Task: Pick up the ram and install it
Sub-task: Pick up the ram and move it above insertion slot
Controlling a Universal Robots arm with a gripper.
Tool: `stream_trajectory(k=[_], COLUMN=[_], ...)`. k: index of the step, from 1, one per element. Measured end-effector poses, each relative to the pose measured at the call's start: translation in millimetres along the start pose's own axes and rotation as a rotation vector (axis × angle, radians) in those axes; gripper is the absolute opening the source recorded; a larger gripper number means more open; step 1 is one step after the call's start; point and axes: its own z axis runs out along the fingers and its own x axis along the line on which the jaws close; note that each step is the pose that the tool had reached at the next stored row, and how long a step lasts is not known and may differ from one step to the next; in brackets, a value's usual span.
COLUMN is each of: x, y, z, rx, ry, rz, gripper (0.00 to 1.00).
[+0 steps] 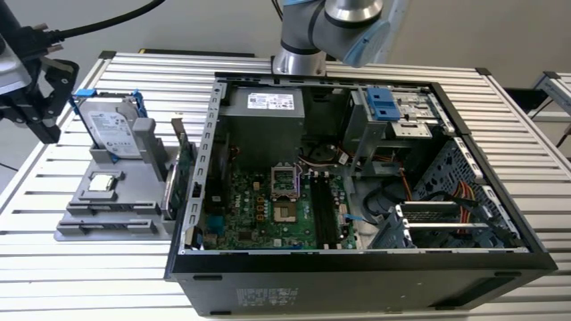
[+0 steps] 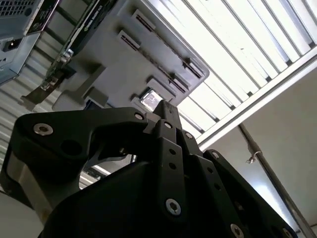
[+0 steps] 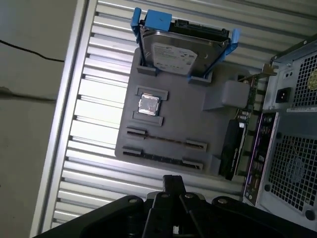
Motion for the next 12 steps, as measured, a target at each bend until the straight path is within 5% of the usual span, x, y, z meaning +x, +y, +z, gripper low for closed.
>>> stream_trajectory(k=[12], x=[0.1], y=[0.0], z=[0.0], rx=[-0.0014], ry=[0.0049], rz=[-0.106], gripper=[0.00])
